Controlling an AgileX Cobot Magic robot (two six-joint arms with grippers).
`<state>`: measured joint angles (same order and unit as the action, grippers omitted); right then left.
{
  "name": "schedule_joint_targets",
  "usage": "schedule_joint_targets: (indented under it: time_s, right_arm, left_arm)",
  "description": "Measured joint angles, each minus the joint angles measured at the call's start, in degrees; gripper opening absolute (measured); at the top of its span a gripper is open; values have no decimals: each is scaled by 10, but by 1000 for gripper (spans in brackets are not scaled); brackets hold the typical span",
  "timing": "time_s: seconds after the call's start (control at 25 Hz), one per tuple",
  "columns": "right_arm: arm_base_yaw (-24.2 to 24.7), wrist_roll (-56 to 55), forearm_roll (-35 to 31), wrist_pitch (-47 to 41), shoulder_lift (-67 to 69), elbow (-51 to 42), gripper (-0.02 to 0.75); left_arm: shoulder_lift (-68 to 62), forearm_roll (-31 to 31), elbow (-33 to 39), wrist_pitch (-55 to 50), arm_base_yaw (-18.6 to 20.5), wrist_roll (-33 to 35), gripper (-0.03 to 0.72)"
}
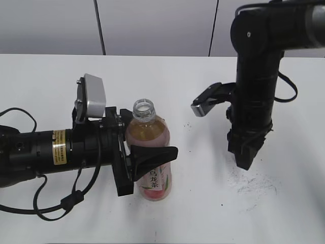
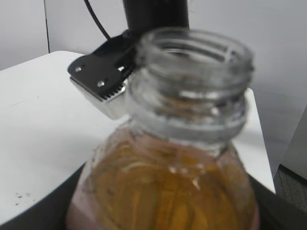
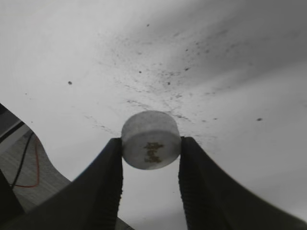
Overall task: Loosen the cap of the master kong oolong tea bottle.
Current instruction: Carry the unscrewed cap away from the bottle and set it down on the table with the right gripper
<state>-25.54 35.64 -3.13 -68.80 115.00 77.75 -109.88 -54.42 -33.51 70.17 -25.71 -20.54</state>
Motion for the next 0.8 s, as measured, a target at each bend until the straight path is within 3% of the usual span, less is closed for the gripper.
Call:
schedule_joint_targets:
  time_s: [0.24,0.44,0.52,0.8]
  right_arm:
    - [0,-45,-27,50,0,-53,312]
    - [0,-59,-62,73,0,-54,537]
    - [0,-71,-62,75,0,-54,588]
    - [0,-108,-59,84,0,-54,575]
  left_arm:
    - [0,1,0,0,0,0,445]
    - [0,1,0,0,0,0,445]
    - [0,1,0,0,0,0,445]
    - [0,1,0,0,0,0,450]
